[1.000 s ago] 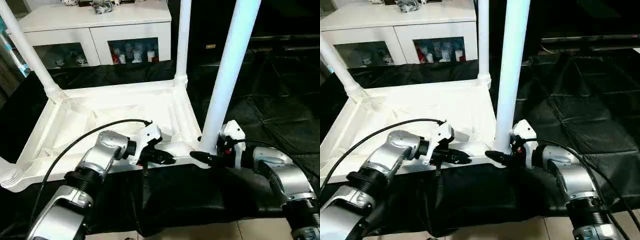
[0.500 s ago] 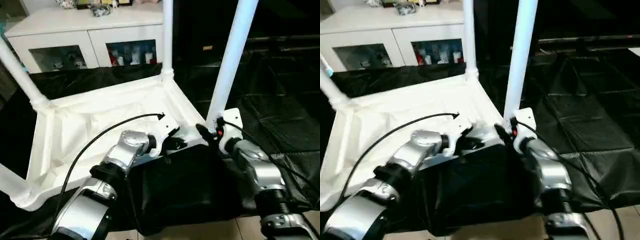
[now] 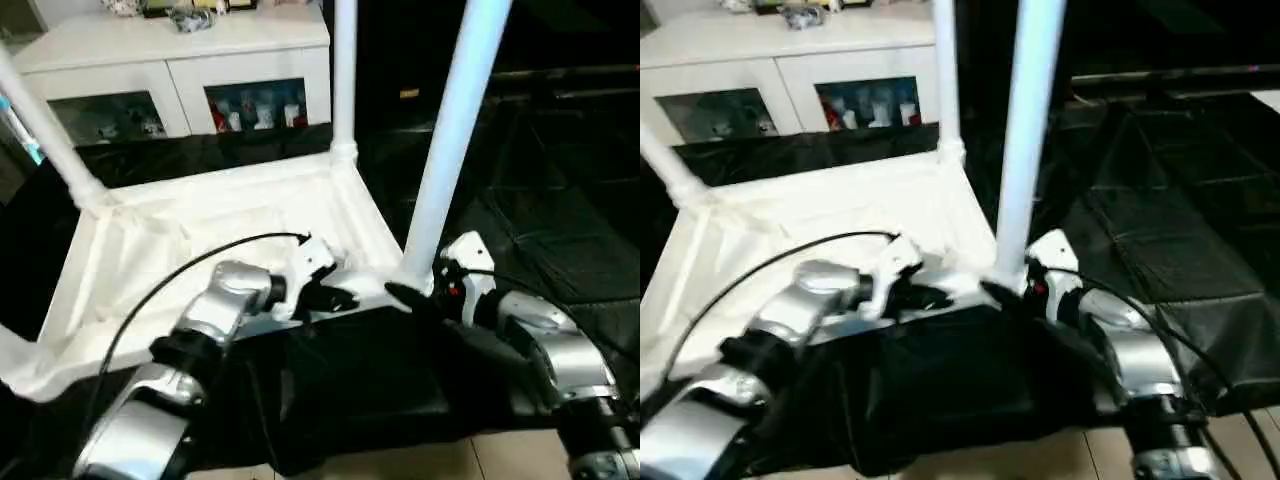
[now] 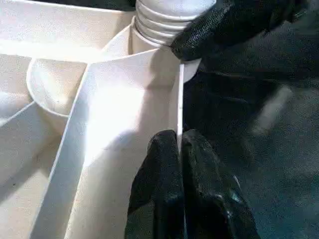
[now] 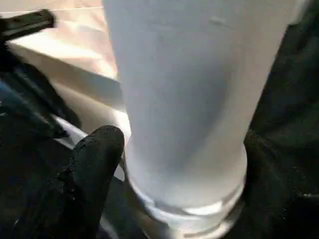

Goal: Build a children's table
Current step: Rotate leg to tighten

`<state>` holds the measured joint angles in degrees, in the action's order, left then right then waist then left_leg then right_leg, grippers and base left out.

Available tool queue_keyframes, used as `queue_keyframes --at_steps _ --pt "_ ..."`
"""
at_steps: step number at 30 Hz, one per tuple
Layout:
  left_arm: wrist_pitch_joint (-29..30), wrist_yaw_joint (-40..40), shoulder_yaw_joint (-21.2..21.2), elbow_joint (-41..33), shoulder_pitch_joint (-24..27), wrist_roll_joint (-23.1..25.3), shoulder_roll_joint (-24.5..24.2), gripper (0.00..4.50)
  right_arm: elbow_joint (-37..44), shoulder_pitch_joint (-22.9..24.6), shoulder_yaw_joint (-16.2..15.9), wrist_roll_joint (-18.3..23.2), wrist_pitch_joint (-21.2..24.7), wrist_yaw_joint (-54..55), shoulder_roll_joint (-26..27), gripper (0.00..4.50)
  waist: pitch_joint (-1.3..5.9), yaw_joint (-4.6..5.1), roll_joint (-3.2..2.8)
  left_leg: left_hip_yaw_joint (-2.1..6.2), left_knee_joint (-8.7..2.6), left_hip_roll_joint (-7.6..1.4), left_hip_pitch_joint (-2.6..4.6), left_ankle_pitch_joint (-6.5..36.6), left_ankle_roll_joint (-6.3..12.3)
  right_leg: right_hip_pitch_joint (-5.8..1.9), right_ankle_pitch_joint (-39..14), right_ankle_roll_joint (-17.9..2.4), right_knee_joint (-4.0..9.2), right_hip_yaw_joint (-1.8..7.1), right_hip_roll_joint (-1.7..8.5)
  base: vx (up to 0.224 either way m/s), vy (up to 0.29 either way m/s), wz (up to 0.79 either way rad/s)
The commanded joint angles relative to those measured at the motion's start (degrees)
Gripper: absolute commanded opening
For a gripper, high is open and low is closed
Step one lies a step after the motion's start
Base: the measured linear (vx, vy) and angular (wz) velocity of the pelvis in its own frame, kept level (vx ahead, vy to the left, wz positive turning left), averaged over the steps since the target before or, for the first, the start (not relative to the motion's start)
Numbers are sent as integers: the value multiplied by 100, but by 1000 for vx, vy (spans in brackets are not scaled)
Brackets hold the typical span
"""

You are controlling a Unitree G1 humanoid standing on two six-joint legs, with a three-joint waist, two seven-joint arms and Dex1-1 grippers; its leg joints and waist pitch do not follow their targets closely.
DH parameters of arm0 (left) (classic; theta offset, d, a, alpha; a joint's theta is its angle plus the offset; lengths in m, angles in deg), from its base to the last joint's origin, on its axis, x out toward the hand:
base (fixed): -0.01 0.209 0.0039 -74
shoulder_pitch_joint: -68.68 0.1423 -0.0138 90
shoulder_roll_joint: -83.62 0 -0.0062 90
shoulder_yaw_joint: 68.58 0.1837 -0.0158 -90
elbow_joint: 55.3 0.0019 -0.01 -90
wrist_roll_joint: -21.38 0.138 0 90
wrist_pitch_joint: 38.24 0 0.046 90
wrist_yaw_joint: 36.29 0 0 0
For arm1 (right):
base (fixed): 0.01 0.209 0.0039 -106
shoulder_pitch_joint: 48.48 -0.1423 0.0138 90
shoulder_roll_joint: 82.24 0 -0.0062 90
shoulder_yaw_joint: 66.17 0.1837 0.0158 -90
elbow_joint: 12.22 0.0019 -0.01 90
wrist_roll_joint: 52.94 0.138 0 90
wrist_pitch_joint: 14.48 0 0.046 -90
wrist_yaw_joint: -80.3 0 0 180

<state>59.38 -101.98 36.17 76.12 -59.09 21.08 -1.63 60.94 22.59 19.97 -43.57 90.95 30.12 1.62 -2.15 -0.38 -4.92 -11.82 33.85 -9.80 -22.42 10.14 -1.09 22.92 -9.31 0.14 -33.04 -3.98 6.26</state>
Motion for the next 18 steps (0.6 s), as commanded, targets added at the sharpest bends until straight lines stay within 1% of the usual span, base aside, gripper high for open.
queue_keyframes --at_steps 1,2,3,4,5,6,7,8,9,10,12,14,15,17,18 --pt "-83 -373 52 -420 -46 -321 14 0 198 84 -439 155 -7 -564 32 369 335 -15 184 157 -416 -332 91 1594 552 -246 -1670 -1301 413 180 231 0 0 0" --pt "-29 -521 68 -493 -4 -342 -83 0 207 93 -415 164 -28 -697 -41 369 345 -31 132 163 -412 -327 99 1560 546 -245 -1671 -1317 393 179 240 0 0 0" --pt "9 -615 76 -535 21 -355 -143 0 196 91 -397 159 -50 -765 -80 354 339 -29 130 163 -417 -336 100 1563 526 -242 -1647 -1341 390 182 243 0 0 0" --pt "35 -726 74 -582 49 -354 -201 0 167 76 -374 156 -64 -840 -116 354 339 -30 127 161 -416 -338 105 1578 520 -236 -1645 -1355 391 184 244 0 0 0" --pt "45 -776 67 -604 63 -348 -225 0 144 62 -359 157 -63 -881 -130 344 339 -31 146 160 -414 -332 99 1571 514 -237 -1654 -1364 385 183 243 0 0 0" --pt "47 -781 63 -609 66 -347 -226 0 143 61 -359 161 -59 -892 -133 344 337 -33 140 158 -414 -335 103 1550 505 -230 -1635 -1371 386 187 244 0 0 0" --pt "52 -794 52 -623 74 -343 -230 0 140 56 -360 173 -50 -922 -142 326 333 -34 143 158 -416 -334 104 1550 501 -229 -1642 -1369 389 187 241 0 0 0" --pt "63 -783 37 -642 83 -337 -225 0 157 51 -373 216 -15 -956 -138 318 333 -45 144 156 -414 -334 111 1545 483 -225 -1642 -1369 390 191 243 0 0 0" --pt "63 -783 37 -642 83 -337 -225 0 157 51 -373 216 -15 -956 -138 306 336 -58 157 158 -413 -334 112 1517 480 -228 -1633 -1368 383 194 250 0 0 0" --pt "74 -782 36 -660 88 -337 -227 0 168 48 -383 242 3 -970 -135 306 332 -61 153 158 -415 -333 108 1514 477 -230 -1646 -1363 384 194 250 0 0 0" --pt "80 -734 47 -668 103 -324 -215 0 191 68 -409 275 19 -951 -89 287 337 -74 155 159 -410 -331 106 1459 480 -236 -1614 -1353 381 195 255 0 0 0" --pt "84 -703 48 -674 113 -319 -204 0 200 88 -406 299 45 -934 -61 283 342 -80 151 158 -407 -333 112 1427 493 -231 -1565 -1357 375 193 248 0 0 0" --pt "78 -432 14 -631 104 -287 -118 0 206 180 -363 263 93 -676 88 280 340 -81 157 156 -405 -332 107 1413 496 -229 -1543 -1359 371 195 246 0 0 0" --pt "43 -189 -38 -537 59 -242 -26 0 145 215 -343 155 110 -390 220 279 338 -78 160 161 -410 -326 111 1433 460 -223 -1611 -1335 379 195 248 0 0 0" --pt "43 -189 -38 -537 59 -242 -26 0 145 215 -343 155 110 -390 220 278 334 -75 160 161 -413 -325 112 1449 447 -220 -1653 -1319 387 195 247 0 0 0"
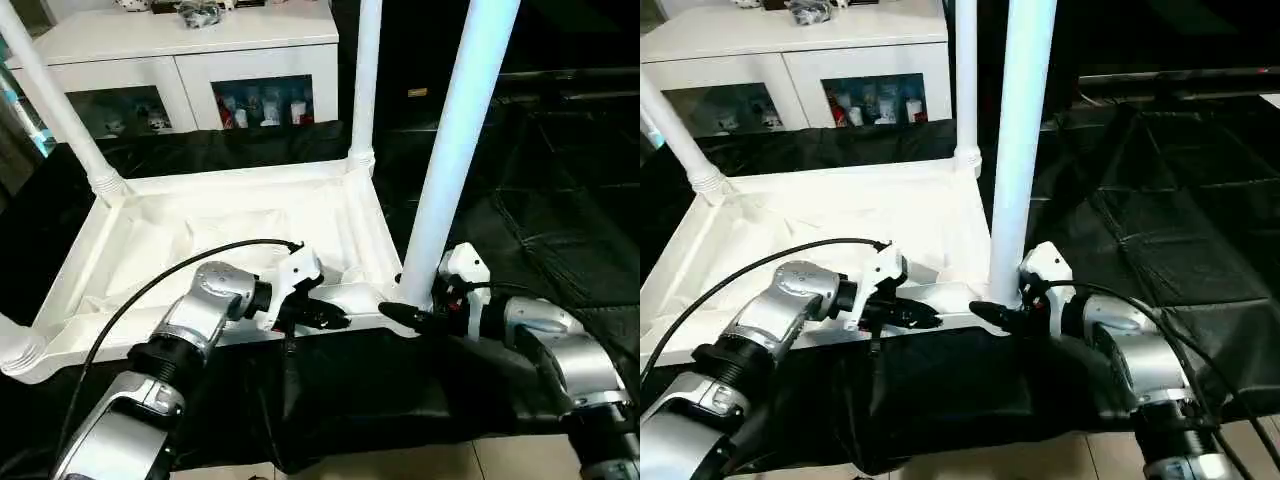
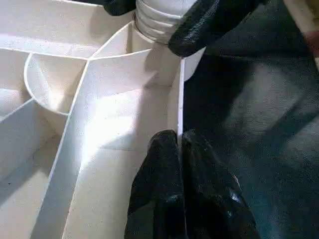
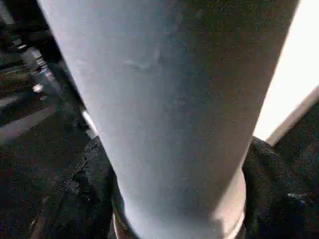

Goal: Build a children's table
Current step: Rotate leg to tighten

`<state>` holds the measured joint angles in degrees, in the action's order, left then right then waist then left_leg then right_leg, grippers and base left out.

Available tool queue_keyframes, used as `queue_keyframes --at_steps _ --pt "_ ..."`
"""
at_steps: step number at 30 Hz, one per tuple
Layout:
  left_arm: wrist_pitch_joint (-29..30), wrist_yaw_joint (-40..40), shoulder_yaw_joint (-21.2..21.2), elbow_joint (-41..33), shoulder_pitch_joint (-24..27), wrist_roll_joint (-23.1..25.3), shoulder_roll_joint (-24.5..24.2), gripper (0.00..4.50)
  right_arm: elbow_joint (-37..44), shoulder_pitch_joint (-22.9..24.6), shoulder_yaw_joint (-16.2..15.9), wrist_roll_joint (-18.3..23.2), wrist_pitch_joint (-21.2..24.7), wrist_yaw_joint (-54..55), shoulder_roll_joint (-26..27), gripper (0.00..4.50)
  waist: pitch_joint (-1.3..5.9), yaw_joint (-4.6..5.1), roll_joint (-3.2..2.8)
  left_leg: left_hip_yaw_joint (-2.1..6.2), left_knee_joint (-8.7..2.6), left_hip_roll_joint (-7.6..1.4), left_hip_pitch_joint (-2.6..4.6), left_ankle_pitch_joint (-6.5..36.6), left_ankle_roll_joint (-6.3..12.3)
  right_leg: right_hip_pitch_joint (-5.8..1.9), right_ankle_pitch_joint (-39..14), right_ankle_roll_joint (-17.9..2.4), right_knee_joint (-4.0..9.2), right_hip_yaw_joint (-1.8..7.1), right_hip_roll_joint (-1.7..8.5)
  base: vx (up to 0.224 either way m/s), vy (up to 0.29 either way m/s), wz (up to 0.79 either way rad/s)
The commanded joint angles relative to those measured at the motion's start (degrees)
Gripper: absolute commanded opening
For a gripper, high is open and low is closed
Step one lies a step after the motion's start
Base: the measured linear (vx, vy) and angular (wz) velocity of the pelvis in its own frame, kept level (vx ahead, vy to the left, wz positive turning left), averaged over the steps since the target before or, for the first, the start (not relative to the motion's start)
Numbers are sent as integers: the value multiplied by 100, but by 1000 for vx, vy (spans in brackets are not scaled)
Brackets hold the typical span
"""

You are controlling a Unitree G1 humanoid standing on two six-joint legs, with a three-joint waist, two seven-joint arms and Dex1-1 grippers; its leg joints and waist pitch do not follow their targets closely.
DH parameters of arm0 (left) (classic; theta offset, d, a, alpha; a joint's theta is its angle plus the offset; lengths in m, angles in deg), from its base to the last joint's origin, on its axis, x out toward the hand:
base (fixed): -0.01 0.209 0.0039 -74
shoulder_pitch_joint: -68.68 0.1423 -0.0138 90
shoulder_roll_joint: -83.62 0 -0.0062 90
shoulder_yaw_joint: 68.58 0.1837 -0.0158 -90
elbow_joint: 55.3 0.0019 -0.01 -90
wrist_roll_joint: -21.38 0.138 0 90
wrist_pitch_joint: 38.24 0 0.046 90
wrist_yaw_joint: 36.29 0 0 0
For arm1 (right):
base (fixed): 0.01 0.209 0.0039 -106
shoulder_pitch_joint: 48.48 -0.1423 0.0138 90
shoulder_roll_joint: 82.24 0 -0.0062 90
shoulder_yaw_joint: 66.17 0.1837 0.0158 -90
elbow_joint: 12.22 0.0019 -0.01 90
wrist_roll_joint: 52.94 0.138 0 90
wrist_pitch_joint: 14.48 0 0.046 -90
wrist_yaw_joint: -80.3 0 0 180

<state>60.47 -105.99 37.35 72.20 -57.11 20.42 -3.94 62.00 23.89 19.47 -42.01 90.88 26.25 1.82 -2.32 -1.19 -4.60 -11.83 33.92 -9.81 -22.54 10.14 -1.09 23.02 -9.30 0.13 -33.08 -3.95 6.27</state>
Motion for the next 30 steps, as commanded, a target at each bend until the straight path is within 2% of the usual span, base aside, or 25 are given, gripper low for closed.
queue_keyframes --at_steps 1,2,3,5,6,8,9,11,12,14,15,16,17,20,24,30 --pt "-129 449 -208 -18 -206 -131 306 0 -119 58 -261 -169 109 400 341 278 350 8 135 162 -420 -319 130 1498 419 -231 -1753 -1287 405 191 249 0 0 0" --pt "-181 852 -297 199 -332 -63 473 0 -379 -6 -191 -380 85 1018 565 277 329 32 130 158 -424 -306 127 1560 359 -200 -1910 -1236 432 196 245 0 0 0" --pt "-223 1074 -319 313 -403 -15 565 0 -524 -66 -103 -440 99 1394 715 277 321 56 139 169 -435 -285 143 1742 246 -200 -2228 -1152 463 183 252 0 0 0" --pt "-248 1234 -331 387 -452 23 629 0 -626 -113 -31 -466 114 1665 826 277 312 98 138 192 -445 -283 169 1950 137 -179 -2554 -1045 495 180 255 0 0 0" --pt "-236 1533 -357 512 -544 66 765 0 -800 -214 86 -499 131 2103 1006 277 299 150 102 196 -448 -274 172 2093 94 -160 -2707 -970 522 174 240 0 0 0" --pt "-237 2202 -420 780 -735 127 1089 0 -1221 -481 364 -526 301 3078 1403 277 299 186 109 206 -447 -259 196 2232 24 -132 -2879 -899 544 168 238 0 0 0" --pt "-196 2473 -426 929 -854 124 1327 0 -1422 -657 414 -438 309 3248 1658 277 306 204 93 221 -448 -247 203 2292 -12 -141 -2969 -841 564 151 239 0 0 0" --pt "-195 2480 -419 951 -875 119 1388 0 -1438 -696 386 -445 252 3233 1721 277 303 199 111 218 -446 -250 203 2312 40 -138 -2938 -800 588 153 238 0 0 0" --pt "-227 2448 -406 964 -901 109 1476 0 -1404 -741 336 -404 207 3066 1804 332 316 201 120 215 -446 -246 170 2236 113 -160 -2823 -806 574 162 244 0 0 0" --pt "-269 2378 -377 979 -911 122 1483 0 -1293 -725 289 -364 212 2859 1806 346 326 195 109 212 -450 -252 148 2104 209 -177 -2653 -830 558 166 243 0 0 0" --pt "-327 2290 -350 1010 -919 143 1467 0 -1166 -694 244 -309 229 2616 1774 346 329 201 137 206 -447 -253 136 2074 250 -186 -2568 -864 549 165 238 0 0 0" --pt "-334 2274 -350 1011 -915 144 1458 0 -1149 -686 239 -302 224 2582 1761 346 327 193 129 207 -447 -253 133 2065 272 -191 -2565 -873 544 166 242 0 0 0" --pt "-350 2238 -349 1014 -909 146 1438 0 -1110 -669 230 -287 212 2506 1732 374 326 187 122 205 -447 -258 137 2051 281 -189 -2565 -879 546 169 250 0 0 0" --pt "-443 1776 -290 937 -785 122 1200 0 -870 -524 40 -313 10 1846 1309 393 337 151 143 204 -440 -271 115 1905 377 -222 -2414 -908 526 178 259 0 0 0" --pt "-451 962 -152 589 -543 -24 834 0 -330 -245 -212 -101 -38 665 549 393 344 122 145 192 -426 -291 86 1672 542 -261 -2027 -1079 476 181 262 0 0 0" --pt "-313 -37 -60 176 -286 -227 384 0 50 -58 -197 30 -64 -344 -86 393 354 50 112 166 -419 -330 104 1539 605 -251 -1735 -1282 421 178 244 0 0 0"
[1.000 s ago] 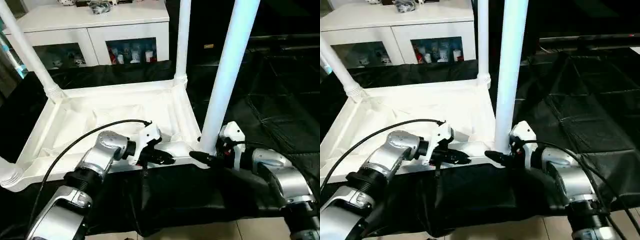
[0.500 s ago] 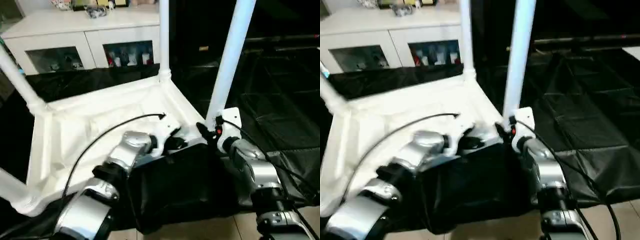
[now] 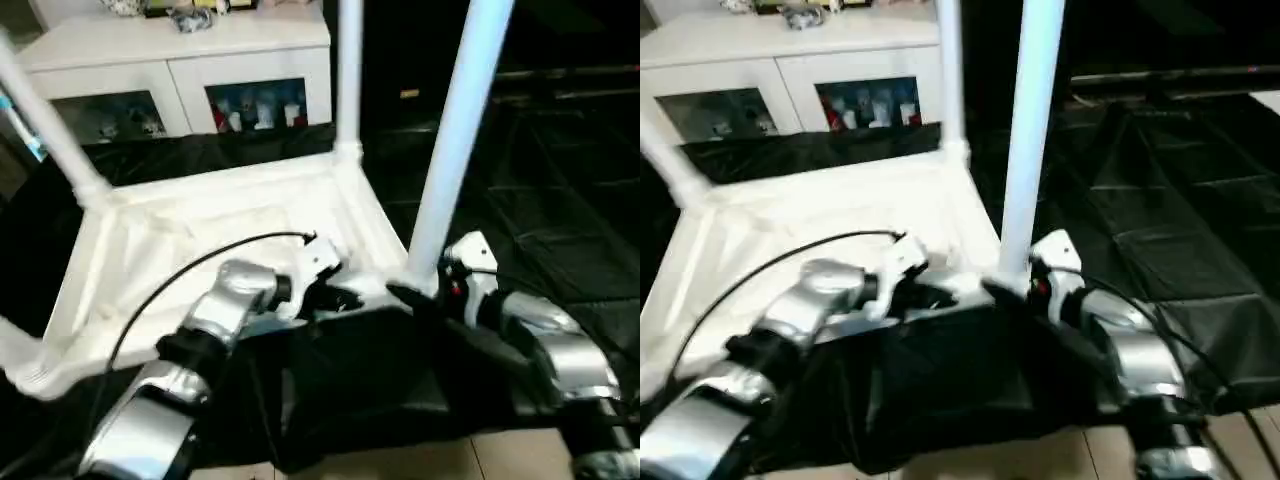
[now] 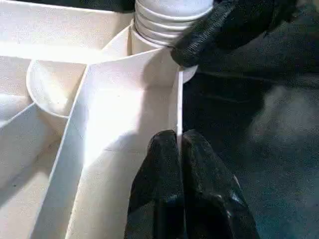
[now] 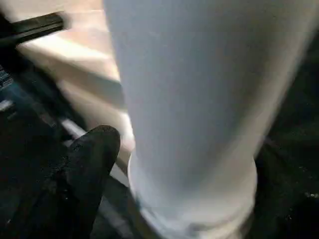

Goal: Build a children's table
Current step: Rotate leg to tighten

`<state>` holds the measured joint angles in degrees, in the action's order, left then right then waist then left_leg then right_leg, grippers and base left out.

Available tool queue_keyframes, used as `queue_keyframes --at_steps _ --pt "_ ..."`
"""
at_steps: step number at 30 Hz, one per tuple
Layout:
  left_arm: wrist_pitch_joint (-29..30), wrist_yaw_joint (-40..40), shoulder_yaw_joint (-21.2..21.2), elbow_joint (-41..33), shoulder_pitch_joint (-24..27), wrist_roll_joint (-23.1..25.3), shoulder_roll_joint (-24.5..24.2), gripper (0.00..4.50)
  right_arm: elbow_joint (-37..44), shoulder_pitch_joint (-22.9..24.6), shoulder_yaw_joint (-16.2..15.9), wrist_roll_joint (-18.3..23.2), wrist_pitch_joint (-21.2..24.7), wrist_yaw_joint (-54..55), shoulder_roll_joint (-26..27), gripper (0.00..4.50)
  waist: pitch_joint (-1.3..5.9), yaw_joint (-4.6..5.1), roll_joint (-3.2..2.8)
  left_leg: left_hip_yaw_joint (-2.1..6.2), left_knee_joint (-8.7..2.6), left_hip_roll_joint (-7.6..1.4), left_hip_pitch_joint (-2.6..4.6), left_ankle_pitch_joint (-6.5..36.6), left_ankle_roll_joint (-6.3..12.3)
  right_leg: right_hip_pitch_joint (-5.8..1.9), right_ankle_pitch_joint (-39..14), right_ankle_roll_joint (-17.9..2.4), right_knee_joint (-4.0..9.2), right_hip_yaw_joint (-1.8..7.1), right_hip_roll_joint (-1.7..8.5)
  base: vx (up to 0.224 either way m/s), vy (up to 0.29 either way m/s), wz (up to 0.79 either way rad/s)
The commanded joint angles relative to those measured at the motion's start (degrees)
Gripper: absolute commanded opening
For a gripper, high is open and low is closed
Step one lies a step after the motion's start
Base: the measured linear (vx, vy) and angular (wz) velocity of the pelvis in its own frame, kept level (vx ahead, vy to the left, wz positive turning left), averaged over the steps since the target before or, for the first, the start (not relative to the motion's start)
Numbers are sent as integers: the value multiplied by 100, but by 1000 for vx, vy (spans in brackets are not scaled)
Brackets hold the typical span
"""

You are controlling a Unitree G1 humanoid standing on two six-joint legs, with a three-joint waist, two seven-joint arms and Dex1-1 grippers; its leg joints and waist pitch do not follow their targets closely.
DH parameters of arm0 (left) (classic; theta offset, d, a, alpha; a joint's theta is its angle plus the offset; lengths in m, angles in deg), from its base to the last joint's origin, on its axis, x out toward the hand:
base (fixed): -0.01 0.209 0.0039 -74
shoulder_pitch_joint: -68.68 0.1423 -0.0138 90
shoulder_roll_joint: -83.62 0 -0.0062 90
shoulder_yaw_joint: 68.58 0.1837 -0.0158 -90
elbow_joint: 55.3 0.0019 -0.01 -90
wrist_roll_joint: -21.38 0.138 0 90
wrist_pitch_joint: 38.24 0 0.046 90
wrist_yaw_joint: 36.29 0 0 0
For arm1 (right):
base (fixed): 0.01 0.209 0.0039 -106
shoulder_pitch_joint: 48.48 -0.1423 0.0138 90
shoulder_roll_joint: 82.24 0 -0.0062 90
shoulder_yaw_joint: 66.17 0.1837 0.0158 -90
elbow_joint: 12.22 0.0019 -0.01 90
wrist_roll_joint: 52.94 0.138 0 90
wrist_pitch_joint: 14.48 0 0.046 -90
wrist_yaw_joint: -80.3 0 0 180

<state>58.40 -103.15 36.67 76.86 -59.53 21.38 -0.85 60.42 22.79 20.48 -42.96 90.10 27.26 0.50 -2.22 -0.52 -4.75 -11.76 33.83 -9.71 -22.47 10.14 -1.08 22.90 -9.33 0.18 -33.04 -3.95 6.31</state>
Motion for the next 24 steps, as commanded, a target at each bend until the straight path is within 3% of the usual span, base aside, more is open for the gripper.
queue_keyframes --at_steps 1,6,15,20,23,24 --pt "-79 -419 9 -333 -18 -344 29 0 242 71 -298 136 21 -562 -21 393 341 -24 121 158 -412 -345 107 1545 599 -236 -1713 -1298 417 180 235 0 0 0" --pt "89 -760 21 -594 121 -401 -165 0 258 81 -330 239 80 -819 -211 350 342 -78 120 149 -415 -353 112 1495 558 -229 -1567 -1394 385 189 242 0 0 0" --pt "124 -654 -39 -707 188 -416 -127 0 368 181 -379 311 133 -812 -53 283 347 -114 129 152 -413 -343 112 1437 497 -227 -1580 -1331 383 192 241 0 0 0" --pt "67 167 -193 -368 -7 -240 161 0 41 157 -200 44 119 233 363 277 332 -64 140 163 -420 -314 118 1576 370 -209 -1922 -1234 427 188 247 0 0 0" --pt "-119 1365 -390 242 -390 -49 593 0 -444 -11 128 -152 129 1647 1023 276 310 1 124 164 -419 -282 134 1741 229 -159 -2261 -1107 484 189 236 0 0 0" --pt "-130 1491 -407 301 -430 -30 641 0 -485 -21 149 -190 116 1790 1089 276 331 26 146 185 -423 -272 156 1830 159 -180 -2412 -1052 496 167 246 0 0 0"
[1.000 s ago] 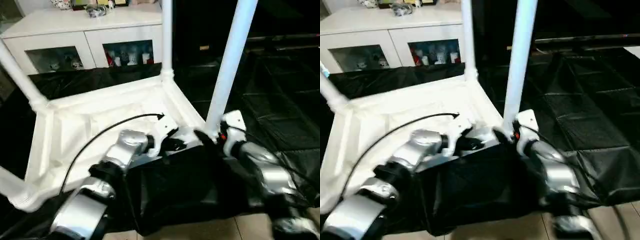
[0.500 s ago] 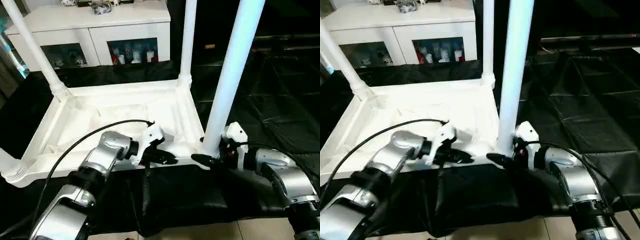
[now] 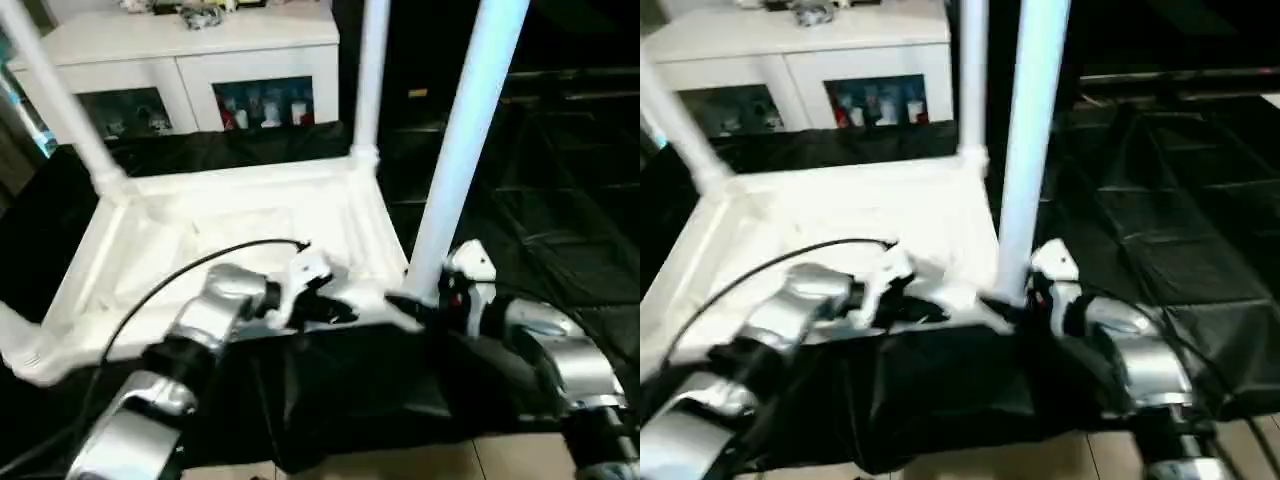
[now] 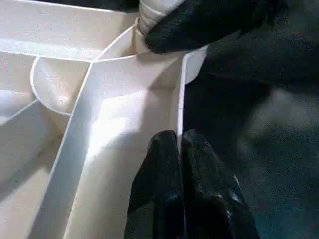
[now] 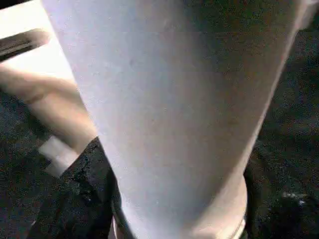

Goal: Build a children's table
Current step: Rotate leg to tighten

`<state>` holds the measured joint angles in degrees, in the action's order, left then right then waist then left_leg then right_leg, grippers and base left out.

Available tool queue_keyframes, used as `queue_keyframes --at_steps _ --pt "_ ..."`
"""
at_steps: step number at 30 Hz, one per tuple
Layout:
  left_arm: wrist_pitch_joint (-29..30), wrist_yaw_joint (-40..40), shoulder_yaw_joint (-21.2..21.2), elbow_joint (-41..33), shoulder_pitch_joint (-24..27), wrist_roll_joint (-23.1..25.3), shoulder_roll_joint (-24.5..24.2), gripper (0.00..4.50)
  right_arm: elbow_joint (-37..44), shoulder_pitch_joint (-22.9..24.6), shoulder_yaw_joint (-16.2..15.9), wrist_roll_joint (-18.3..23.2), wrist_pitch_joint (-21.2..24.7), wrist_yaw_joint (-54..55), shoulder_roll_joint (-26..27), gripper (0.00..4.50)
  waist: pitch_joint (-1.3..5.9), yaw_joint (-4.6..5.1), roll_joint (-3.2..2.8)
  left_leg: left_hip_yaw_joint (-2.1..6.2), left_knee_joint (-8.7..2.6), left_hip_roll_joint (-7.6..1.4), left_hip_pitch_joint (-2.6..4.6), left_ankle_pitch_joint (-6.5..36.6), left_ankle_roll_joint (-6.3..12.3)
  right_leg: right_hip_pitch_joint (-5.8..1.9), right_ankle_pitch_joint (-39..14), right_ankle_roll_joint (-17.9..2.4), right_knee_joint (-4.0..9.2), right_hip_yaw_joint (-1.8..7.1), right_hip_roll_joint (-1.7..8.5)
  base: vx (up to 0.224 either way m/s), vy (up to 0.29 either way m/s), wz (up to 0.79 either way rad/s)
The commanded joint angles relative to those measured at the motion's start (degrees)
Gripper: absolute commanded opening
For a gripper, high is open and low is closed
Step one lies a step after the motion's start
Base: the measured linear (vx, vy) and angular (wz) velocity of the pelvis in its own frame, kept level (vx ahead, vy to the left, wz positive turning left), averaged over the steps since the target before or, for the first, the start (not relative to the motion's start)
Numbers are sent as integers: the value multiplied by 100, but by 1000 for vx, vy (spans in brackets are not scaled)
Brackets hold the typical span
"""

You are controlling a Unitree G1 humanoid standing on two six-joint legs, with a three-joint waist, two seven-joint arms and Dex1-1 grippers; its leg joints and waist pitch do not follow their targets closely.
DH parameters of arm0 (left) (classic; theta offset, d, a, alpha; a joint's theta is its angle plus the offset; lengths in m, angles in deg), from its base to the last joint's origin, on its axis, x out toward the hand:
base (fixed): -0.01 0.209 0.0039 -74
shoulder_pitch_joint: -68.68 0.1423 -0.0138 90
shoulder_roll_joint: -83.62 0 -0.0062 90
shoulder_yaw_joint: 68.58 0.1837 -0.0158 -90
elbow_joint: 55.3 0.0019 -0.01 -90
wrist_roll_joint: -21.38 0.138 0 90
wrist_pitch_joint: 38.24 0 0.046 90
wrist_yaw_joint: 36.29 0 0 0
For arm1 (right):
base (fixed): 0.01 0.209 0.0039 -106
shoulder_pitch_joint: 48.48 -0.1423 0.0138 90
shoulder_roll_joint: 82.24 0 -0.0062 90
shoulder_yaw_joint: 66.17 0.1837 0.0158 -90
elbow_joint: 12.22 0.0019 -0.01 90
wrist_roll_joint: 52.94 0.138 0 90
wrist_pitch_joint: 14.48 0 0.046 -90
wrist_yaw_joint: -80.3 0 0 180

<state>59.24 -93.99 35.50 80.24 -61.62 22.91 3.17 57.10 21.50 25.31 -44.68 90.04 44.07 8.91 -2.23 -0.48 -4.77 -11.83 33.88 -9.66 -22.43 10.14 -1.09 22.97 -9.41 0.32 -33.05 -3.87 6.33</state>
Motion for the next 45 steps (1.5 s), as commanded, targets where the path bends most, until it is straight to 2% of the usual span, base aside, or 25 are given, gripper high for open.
queue_keyframes --at_steps 1,2,3,4,7,8,9,10,13,15,16,17,18,19,23,26,27,31,33,39,41,42,43,44,45 --pt "-204 801 -325 60 -290 -162 323 0 -265 63 -305 -112 123 422 354 276 325 30 155 188 -431 -281 150 1840 170 -184 -2425 -1042 509 165 242 0 0 0" --pt "-185 1010 -353 153 -356 -152 412 0 -388 6 -278 -198 123 737 463 276 313 46 125 187 -437 -291 155 1896 183 -165 -2433 -1024 521 173 237 0 0 0" --pt "-183 1058 -356 178 -374 -149 440 0 -427 -15 -276 -228 116 830 497 276 313 60 137 189 -435 -281 144 1900 185 -173 -2445 -1008 518 167 234 0 0 0" --pt "-187 1338 -368 310 -470 -126 606 0 -662 -146 -298 -410 64 1337 697 276 315 73 110 196 -438 -272 140 1926 180 -173 -2486 -994 516 163 242 0 0 0" --pt "-230 1422 -339 385 -519 -131 765 0 -794 -267 -470 -586 -113 1473 893 276 316 105 109 204 -440 -264 143 2035 174 -169 -2637 -896 550 154 238 0 0 0" --pt "-248 1358 -313 375 -514 -139 786 0 -726 -265 -461 -402 -91 1196 962 276 326 97 118 205 -442 -264 125 1995 234 -193 -2548 -890 544 155 241 0 0 0" --pt "-332 1078 -255 312 -466 -148 762 0 -507 -219 -377 -86 -18 745 1016 331 330 92 128 198 -437 -267 122 1960 308 -196 -2457 -905 536 162 238 0 0 0" --pt "-337 1057 -253 308 -462 -150 758 0 -496 -216 -376 -75 -14 720 1012 331 336 86 126 200 -436 -269 108 1909 349 -213 -2387 -920 527 164 244 0 0 0" --pt "-456 480 -163 155 -329 -210 625 0 -272 -126 -520 -6 -62 155 747 368 352 57 128 193 -427 -291 80 1639 506 -247 -1898 -1074 469 167 250 0 0 0" --pt "-482 254 -109 67 -267 -254 557 0 -221 -94 -591 -18 -120 -16 612 368 352 52 129 180 -414 -291 82 1565 554 -244 -1796 -1154 461 168 249 0 0 0" --pt "-459 -148 -20 -139 -133 -331 389 0 -64 -3 -704 25 -186 -492 285 368 346 32 140 185 -420 -301 84 1569 565 -261 -1852 -1176 458 163 260 0 0 0" --pt "-459 -148 -20 -139 -133 -331 389 0 -64 -3 -704 25 -186 -492 285 368 341 30 146 181 -419 -302 75 1574 581 -270 -1875 -1172 457 162 255 0 0 0" --pt "-443 -446 52 -300 -20 -375 205 0 158 114 -811 146 -228 -1081 -87 368 330 30 125 177 -423 -310 91 1653 590 -248 -2007 -1157 475 169 259 0 0 0" --pt "-441 -533 61 -330 6 -381 147 0 240 148 -812 190 -201 -1266 -197 368 339 20 136 184 -420 -315 89 1637 588 -271 -2006 -1151 469 165 256 0 0 0" --pt "-411 -847 76 -416 83 -408 -32 0 484 235 -773 335 -71 -1805 -502 368 341 2 119 167 -422 -331 113 1635 566 -230 -1953 -1215 456 171 235 0 0 0" --pt "-360 -1263 88 -545 179 -436 -263 0 680 308 -754 447 -13 -2424 -870 368 350 -33 115 164 -416 -346 91 1530 614 -256 -1688 -1306 411 169 236 0 0 0" --pt "-327 -1331 90 -597 204 -435 -314 0 687 312 -760 474 -15 -2521 -940 344 349 -43 118 162 -414 -345 89 1509 628 -259 -1650 -1336 408 169 242 0 0 0" --pt "-247 -1517 82 -743 268 -457 -439 0 704 299 -777 558 42 -2716 -1062 323 343 -69 138 154 -411 -347 97 1480 600 -241 -1716 -1349 413 175 246 0 0 0" --pt "-216 -1567 77 -794 288 -466 -467 0 697 290 -788 555 49 -2747 -1068 292 340 -96 123 154 -413 -347 107 1506 566 -232 -1810 -1320 419 176 245 0 0 0" --pt "-161 -1529 67 -879 330 -464 -437 0 764 336 -800 607 135 -2713 -949 278 351 -125 134 157 -414 -350 106 1404 544 -238 -1595 -1348 389 179 241 0 0 0" --pt "-182 -1148 4 -751 258 -381 -329 0 664 333 -714 519 197 -2255 -734 276 347 -126 128 157 -414 -347 105 1419 541 -235 -1650 -1333 396 180 250 0 0 0" --pt "-256 -722 -72 -552 150 -295 -211 0 423 261 -643 303 169 -1642 -526 276 345 -116 131 159 -415 -345 103 1409 517 -226 -1675 -1319 397 183 248 0 0 0" --pt "-264 -677 -80 -531 139 -286 -199 0 397 253 -635 279 165 -1577 -504 276 336 -80 122 164 -418 -324 106 1486 428 -204 -1799 -1290 418 180 245 0 0 0" --pt "-345 -364 -136 -365 48 -227 -108 0 178 185 -580 106 78 -1113 -354 276 337 -56 135 181 -427 -309 102 1562 338 -223 -2019 -1205 435 166 255 0 0 0" --pt "-366 -33 -195 -200 -56 -169 -9 0 -75 91 -483 -2 61 -627 -186 275 329 -27 116 183 -433 -303 104 1630 300 -214 -2107 -1175 443 167 245 0 0 0"
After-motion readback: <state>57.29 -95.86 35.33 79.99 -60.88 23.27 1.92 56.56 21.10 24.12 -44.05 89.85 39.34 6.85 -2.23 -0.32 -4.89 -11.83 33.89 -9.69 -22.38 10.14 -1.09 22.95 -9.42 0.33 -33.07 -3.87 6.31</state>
